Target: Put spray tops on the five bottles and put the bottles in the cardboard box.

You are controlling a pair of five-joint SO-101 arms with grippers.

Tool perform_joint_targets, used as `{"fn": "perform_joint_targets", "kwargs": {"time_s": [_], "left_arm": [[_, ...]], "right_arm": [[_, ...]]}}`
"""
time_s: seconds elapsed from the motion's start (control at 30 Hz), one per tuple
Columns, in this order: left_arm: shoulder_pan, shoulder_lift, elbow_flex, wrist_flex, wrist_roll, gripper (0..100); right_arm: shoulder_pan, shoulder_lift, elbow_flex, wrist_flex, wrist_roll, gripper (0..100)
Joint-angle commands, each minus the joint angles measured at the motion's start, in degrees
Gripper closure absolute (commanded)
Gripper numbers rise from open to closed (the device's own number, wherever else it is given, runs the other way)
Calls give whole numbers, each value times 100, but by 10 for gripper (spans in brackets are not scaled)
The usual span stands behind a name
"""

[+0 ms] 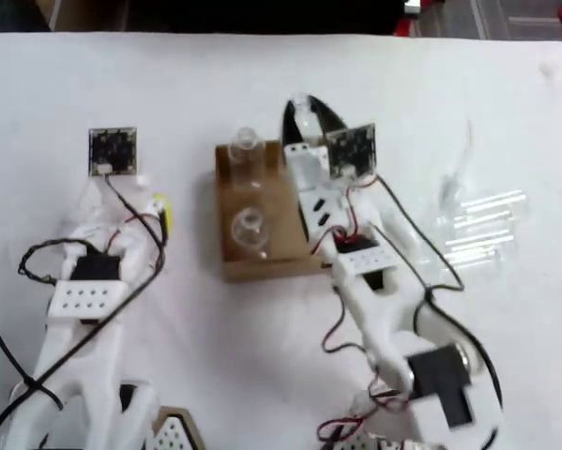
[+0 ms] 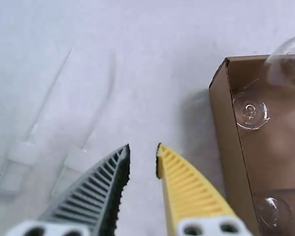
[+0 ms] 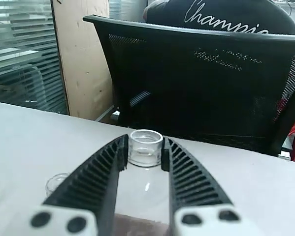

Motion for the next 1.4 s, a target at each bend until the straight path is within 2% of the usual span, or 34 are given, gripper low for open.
{"fn": "perform_joint_targets", "kwargs": {"time_s": [0.0, 0.37, 0.5, 1.17, 1.37], "left_arm": [[48, -171, -35, -158, 26, 909], [48, -171, -53, -158, 26, 909], [48, -171, -53, -158, 26, 909], [48, -171, -44, -158, 26, 908], [48, -171, -35, -158, 26, 907]], "right_arm": [[66, 549, 123, -1367, -62, 983], [-57, 2158, 158, -3345, -18, 983], [-180, 2457, 149, -3697, -9, 983], [-189, 2536, 9, -3679, -9, 981], [-198, 2536, -123, -3275, -9, 981]]}}
